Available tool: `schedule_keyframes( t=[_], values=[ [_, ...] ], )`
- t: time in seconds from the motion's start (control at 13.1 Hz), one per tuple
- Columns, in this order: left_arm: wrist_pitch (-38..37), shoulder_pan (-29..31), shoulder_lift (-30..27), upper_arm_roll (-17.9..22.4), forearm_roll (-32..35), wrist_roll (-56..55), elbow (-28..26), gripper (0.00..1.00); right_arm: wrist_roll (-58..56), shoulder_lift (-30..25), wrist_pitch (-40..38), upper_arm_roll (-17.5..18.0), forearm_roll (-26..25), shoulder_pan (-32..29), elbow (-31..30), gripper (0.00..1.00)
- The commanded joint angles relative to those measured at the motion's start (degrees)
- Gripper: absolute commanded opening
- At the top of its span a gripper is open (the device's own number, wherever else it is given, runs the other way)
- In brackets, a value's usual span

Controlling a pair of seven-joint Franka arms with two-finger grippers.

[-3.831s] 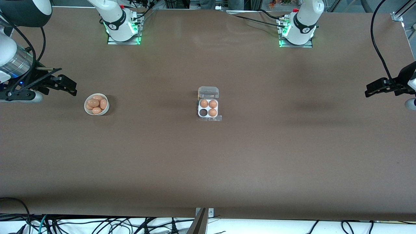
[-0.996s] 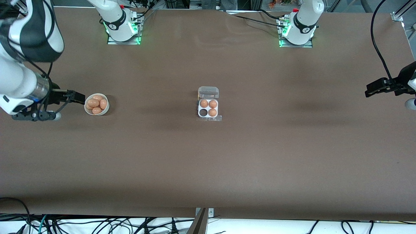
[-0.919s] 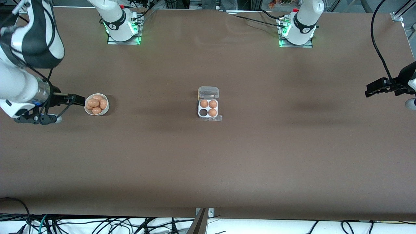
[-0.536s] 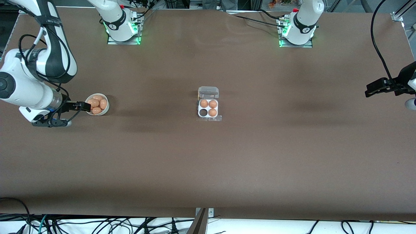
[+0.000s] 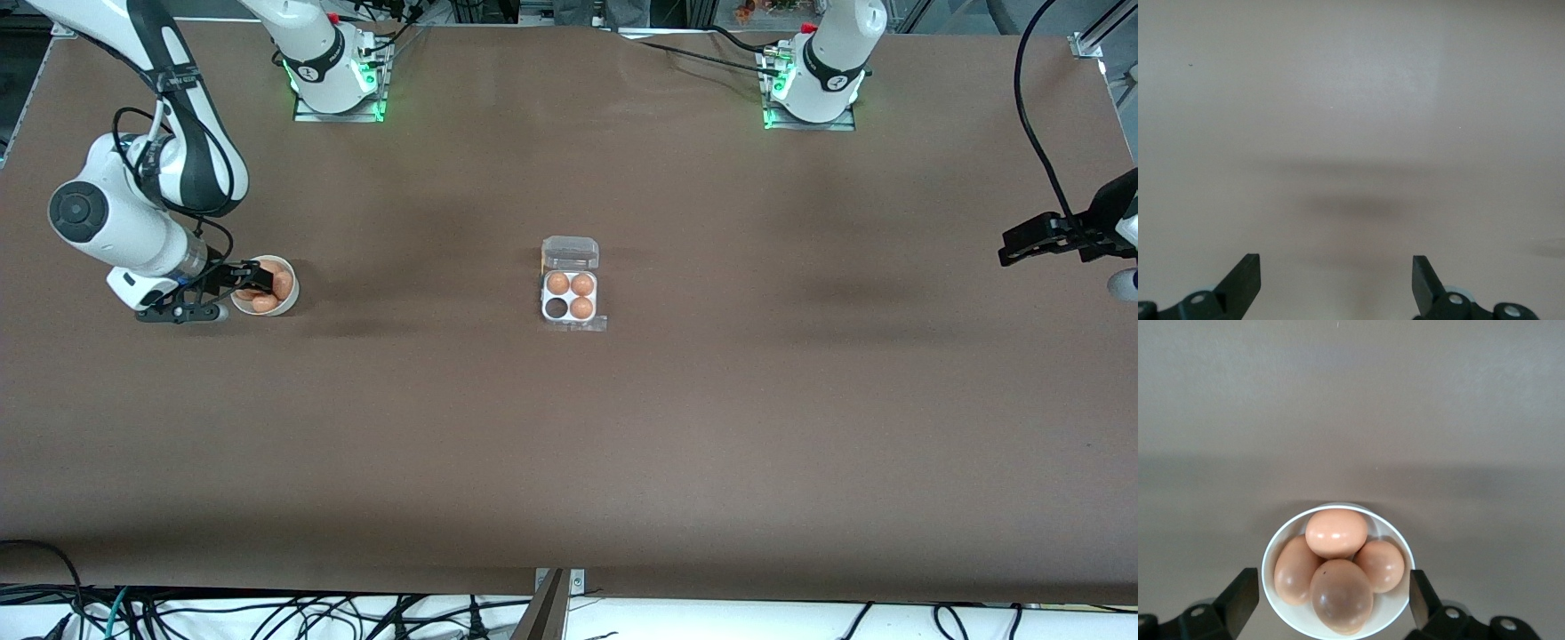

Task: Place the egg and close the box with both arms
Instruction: 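Move the right gripper over the white egg bowl and lower it, then close the right gripper on one brown egg and lift it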

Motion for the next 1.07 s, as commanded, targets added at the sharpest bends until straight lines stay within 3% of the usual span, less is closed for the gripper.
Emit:
schedule_keyframes(
  t=[0.0, 0.69, 1.0],
  values=[
    [-0.4, 0.3, 0.0, -0.1, 0.5, 0.7, 0.8, 1.0, -2.0, -0.4, 1.0, 0.1, 1.4, -0.3, -1.1, 1.0],
    [-0.5, 0.8, -0.1, -0.1, 0.2, 0.7, 1.7, 1.0, -5.9, 1.8, -0.4, -0.1, 1.4, -0.5, -1.4, 0.98],
    [-0.6, 0.8, -0.1, -0.3, 0.2, 0.6, 1.7, 1.0, -5.8, 1.7, -1.7, 0.0, 1.4, -0.5, -1.1, 0.61]
  ],
)
